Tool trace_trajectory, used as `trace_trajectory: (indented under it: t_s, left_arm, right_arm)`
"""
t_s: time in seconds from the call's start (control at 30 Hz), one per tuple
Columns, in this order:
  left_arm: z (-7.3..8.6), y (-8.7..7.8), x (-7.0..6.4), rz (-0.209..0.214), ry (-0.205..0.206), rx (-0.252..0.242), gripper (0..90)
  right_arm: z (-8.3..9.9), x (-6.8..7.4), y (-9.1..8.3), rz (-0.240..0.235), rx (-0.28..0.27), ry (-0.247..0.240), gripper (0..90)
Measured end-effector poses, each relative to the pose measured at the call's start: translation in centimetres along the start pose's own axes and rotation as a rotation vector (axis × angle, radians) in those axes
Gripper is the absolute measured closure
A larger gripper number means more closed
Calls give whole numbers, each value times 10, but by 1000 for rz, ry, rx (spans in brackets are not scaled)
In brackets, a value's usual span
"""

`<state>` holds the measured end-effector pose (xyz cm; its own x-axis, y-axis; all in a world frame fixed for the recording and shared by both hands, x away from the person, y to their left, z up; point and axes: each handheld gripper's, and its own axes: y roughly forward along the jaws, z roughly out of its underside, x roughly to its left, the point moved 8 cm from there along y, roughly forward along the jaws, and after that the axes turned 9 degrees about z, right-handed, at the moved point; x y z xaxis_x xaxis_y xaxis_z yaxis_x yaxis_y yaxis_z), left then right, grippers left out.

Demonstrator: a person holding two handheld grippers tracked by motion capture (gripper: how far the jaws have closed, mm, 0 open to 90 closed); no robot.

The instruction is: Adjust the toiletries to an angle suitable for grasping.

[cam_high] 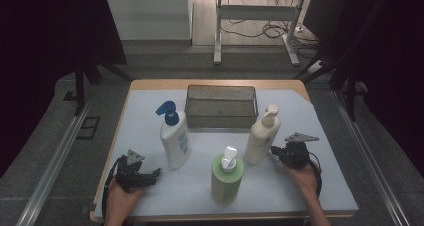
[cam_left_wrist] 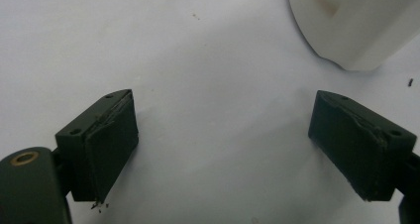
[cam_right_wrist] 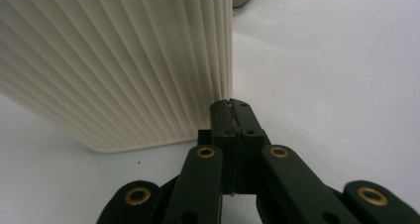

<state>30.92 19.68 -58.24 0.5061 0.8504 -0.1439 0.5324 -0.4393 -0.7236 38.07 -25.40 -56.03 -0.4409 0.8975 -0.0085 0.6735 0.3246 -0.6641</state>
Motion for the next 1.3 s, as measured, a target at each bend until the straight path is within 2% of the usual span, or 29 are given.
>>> trace_trajectory:
  t_s: [0.33,0.4,1.03,1.13,1.3]
  left_arm:
    - [0,0,0,0,0,0,115]
    - [0,0,0,0,0,0,115]
    - [0,0,0,-1,1,0,115]
    - [0,0,0,-1,1,-1,115]
    - [0,0,0,-1,1,0,115]
  right_arm:
    - [-8,3,12,-5,4,9,897]
    - [-10,4,16,-5,3,-7,897]
    - [-20,16,37,-7,7,-15,896]
    - [-20,15,32,-26,-4,1,896]
    - [-17,13,14,-69,-22,21,897]
